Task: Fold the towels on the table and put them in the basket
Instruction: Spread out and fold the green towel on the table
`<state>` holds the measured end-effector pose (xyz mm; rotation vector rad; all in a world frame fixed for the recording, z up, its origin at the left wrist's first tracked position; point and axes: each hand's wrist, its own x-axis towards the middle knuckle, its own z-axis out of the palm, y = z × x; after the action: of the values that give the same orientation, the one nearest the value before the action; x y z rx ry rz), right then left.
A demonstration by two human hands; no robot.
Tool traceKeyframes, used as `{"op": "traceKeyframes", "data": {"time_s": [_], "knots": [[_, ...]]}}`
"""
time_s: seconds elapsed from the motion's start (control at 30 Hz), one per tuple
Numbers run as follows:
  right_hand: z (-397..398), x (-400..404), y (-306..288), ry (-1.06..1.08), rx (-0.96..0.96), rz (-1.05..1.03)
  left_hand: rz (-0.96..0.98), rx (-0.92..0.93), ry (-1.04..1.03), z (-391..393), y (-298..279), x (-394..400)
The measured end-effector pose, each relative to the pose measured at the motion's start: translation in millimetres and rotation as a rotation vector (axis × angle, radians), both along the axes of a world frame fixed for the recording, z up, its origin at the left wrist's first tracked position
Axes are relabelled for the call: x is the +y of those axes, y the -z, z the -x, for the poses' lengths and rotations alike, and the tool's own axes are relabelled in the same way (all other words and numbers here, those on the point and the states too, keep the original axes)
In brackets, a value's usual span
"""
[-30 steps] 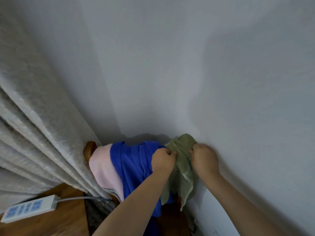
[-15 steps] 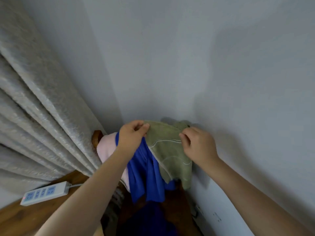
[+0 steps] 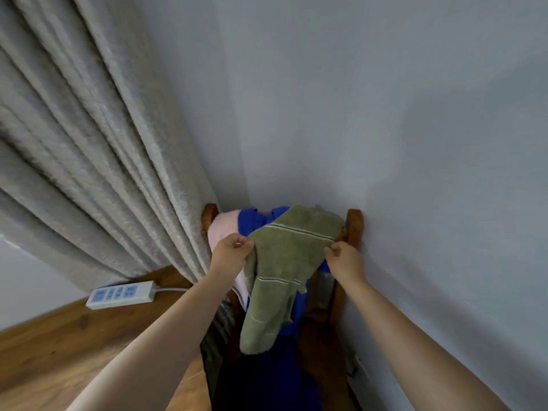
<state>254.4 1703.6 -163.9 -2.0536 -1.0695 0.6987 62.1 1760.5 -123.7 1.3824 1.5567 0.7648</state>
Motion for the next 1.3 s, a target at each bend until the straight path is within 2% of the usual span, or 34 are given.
{"op": "traceKeyframes", "data": {"time_s": [0.17, 0.27, 0.33, 0.5, 0.6, 0.8, 0.93, 1.1, 1.3], "knots": [[6, 6, 2, 0.118, 0.284, 0.104, -0.082, 0.178, 0.06, 5, -13, 5], [10, 8, -3, 0.213, 0.433, 0.046, -0.113, 0.259, 0.074, 4, -21, 5], [9, 8, -10, 0.271, 0.455, -0.029, -0.133, 0.289, 0.079, 3, -25, 5], [-8, 5, -42, 0.162, 0.102, -0.202, -0.18, 0.221, 0.026, -3, -36, 12], [-17, 11, -84, 0.113, -0.153, -0.368, -0.293, 0.146, 0.006, -15, -53, 22], [4, 37, -172, -0.005, -0.491, -0.656, -0.498, -0.031, -0.126, -23, -126, 27], [49, 32, -216, -0.122, -0.574, -0.739, -0.576, -0.11, -0.237, 20, -160, 9], [136, 14, -245, -0.28, -0.599, -0.836, -0.669, -0.139, -0.397, 123, -178, -25], [272, -24, -246, -0.451, -0.559, -0.71, -0.687, 0.074, -0.525, 269, -188, -100]]}}
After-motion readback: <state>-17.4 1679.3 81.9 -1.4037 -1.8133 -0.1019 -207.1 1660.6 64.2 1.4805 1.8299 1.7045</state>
